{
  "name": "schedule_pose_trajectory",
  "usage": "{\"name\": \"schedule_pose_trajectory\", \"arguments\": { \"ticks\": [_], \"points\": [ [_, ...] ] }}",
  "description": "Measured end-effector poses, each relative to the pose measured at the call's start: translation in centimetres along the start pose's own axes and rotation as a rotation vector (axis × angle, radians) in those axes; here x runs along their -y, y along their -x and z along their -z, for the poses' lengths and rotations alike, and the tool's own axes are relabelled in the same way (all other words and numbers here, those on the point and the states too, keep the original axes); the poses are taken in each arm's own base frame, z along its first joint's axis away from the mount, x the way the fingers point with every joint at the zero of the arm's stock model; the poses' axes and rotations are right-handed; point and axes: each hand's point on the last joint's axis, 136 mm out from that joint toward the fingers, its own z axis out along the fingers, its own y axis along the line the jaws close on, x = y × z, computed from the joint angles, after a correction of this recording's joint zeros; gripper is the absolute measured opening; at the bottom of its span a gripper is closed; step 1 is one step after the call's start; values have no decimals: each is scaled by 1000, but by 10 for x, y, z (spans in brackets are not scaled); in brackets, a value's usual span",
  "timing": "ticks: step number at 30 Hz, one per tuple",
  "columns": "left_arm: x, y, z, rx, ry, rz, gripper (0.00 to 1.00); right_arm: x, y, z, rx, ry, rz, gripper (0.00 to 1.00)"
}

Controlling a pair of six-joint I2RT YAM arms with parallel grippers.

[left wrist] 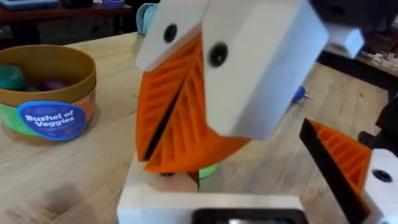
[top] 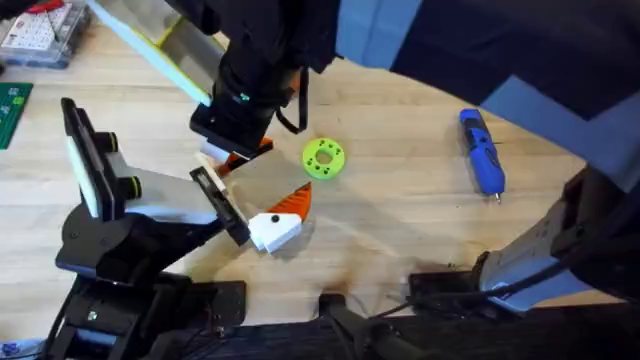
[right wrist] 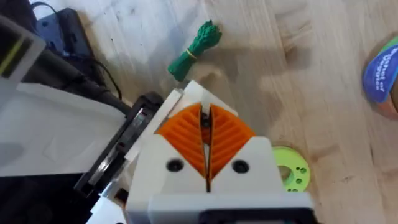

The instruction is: Pick up the gripper from the table and insert it into the empty holder that is missing its gripper. Then pick up a screw, insert it into the mounting hole, and use the screwdriver to tighten it. Finally, clean up the table by picking up the vegetable and placing it into the bucket.

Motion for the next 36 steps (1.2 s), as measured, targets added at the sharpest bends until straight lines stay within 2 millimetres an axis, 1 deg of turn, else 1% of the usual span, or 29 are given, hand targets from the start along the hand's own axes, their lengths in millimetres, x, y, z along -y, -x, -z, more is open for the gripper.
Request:
{"name": "schedule_pose_trajectory", "arguments": {
  "ticks": [8, 18, 23, 28, 36],
  "points": [
    [0, 0, 0, 0, 1, 2, 988, 0, 1, 0, 4, -4, 3, 9],
    [-1, 0, 0, 2, 5, -6, 988, 0, 9, 0, 36, -8, -5, 9],
    [-1, 0, 0, 2, 5, -6, 988, 0, 9, 0, 33, -7, -10, 9],
    [-1, 0, 0, 1, 4, -5, 988, -2, 2, 0, 8, 0, -15, 9],
    [0, 0, 0, -1, 0, -1, 988, -3, 0, 0, -1, 2, -17, 9]
  ]
}}
